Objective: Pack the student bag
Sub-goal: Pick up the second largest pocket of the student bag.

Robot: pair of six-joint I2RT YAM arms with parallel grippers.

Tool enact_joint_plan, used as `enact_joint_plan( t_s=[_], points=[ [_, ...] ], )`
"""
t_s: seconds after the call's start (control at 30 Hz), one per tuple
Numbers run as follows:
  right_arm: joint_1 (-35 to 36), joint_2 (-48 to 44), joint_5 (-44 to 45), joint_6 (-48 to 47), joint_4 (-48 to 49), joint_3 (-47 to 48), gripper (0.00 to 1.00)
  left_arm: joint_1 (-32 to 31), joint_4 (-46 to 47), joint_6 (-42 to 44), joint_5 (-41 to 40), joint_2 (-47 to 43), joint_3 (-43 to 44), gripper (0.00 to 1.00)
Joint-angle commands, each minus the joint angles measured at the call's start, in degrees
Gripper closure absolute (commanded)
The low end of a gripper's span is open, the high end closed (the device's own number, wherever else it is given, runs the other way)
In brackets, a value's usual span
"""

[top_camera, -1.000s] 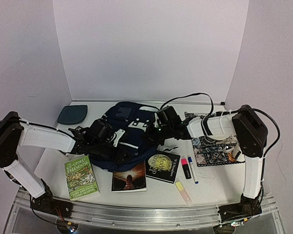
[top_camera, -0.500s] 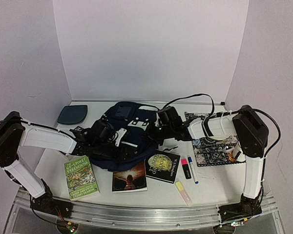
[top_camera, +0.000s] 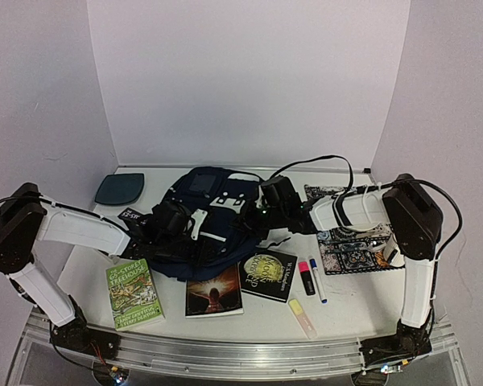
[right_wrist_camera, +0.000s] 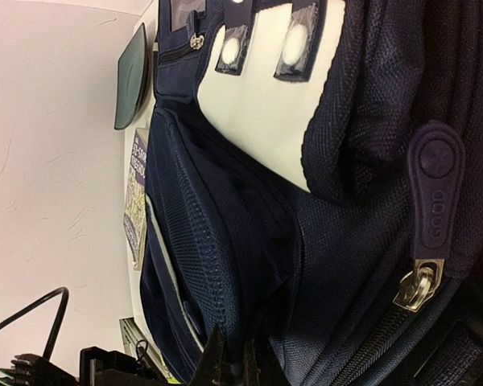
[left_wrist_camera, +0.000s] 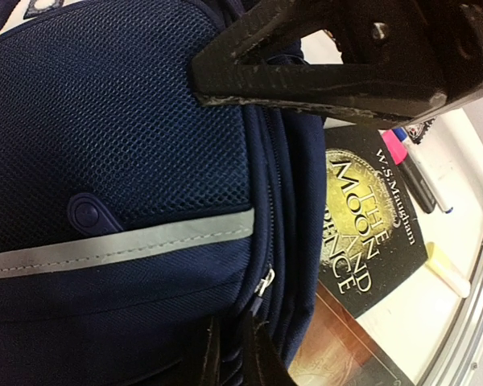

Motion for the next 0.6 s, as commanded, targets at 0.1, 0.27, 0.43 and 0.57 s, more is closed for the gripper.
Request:
enact_joint_plan(
  t_s=[0.1, 0.27, 0.43, 0.57],
  points=[
    [1.1, -5.2, -2.8, 0.5, 7.6, 0.5, 1.0, 0.1, 1.9, 0.5, -2.3, 0.8, -1.1, 0.84],
    [1.1, -4.7, -3.0, 0.5, 7.6, 0.9, 1.0, -1.1, 1.9, 1.0, -1.7, 0.5, -1.9, 0.75],
    [1.1, -4.9, -2.9, 0.4, 7.6, 1.0, 1.0, -1.3, 1.2, 0.4, -4.6, -0.4, -3.9, 0.74],
    [1.1, -4.9, -2.6, 0.3, 7.5, 0.7, 1.0, -1.3, -0.4, -1.1, -7.4, -0.8, -5.0, 0.75]
  ],
)
